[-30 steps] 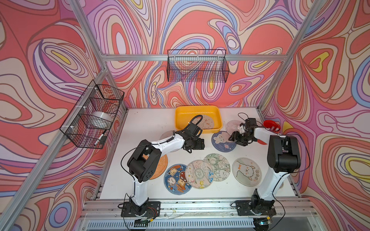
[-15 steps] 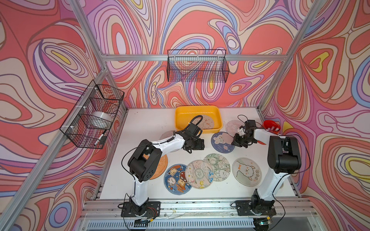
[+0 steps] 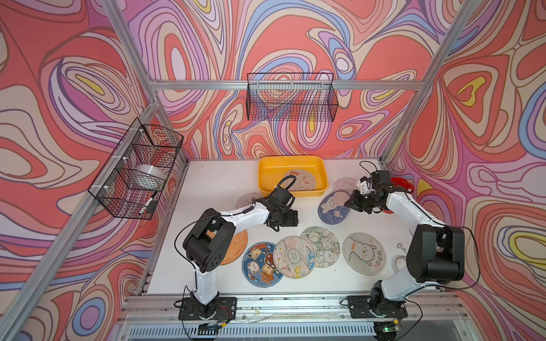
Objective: Put the coasters into the storage box
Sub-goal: Pick up the coaster from the center of the board, then place the coaster in the storage box.
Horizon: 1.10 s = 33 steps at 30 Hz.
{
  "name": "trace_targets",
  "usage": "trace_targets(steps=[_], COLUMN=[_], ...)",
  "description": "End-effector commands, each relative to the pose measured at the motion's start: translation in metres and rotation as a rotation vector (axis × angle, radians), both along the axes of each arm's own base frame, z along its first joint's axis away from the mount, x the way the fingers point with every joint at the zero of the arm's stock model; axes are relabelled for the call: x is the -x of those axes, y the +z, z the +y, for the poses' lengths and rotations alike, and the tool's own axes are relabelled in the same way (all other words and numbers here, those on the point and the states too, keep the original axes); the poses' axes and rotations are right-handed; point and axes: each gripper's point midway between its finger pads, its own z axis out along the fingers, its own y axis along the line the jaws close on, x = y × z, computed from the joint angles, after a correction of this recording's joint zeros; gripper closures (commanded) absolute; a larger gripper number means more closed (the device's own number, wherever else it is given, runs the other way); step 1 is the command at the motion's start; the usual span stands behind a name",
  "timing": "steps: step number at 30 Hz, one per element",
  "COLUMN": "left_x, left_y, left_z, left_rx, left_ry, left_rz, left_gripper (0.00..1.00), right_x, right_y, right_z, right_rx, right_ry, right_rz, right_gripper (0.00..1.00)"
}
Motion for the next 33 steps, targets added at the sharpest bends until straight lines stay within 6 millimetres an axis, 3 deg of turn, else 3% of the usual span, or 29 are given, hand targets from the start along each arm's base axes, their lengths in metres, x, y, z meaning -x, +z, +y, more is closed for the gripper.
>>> trace_targets(steps=[1,7,12,20,26,33], left_x=[-0.001,0.004,0.007,0.014,0.018,0.023], left_y=[0.014,0.018,0.020,0.024,0.026,0.026], left_z=[0.004,0.015,0.024,0.039,0.051,0.067], left_rx=[0.023,0.027,0.027,0.023,0.025,0.013], left_ry=[0.028,0.044,0.056,0.079,0.109,0.131], left_rz=[-0.041,-0.052,-0.058,-0.067,-0.069,-0.068], left_gripper=[0.15,0.14,0.14,0.12,0.12,0.11], right_x=[0.001,-0.010,-0.032,-0.082,-0.119,-0.143], right_y=[0.035,0.086,0.121,0.147,0.129,0.098], right_z=[0.013,0.033,0.057,0.112,0.158,0.211], right_rx=[-0.052,-0.091,-0.110,-0.114,-0.151,-0.214], right_ry=[0.030,0.065,0.110,0.214,0.263,0.298], right_rz=[-0.049,-0.149,-0.229,-0.304,-0.303,-0.282], right_gripper=[1.00,1.00,1.00,1.00,1.00,1.00])
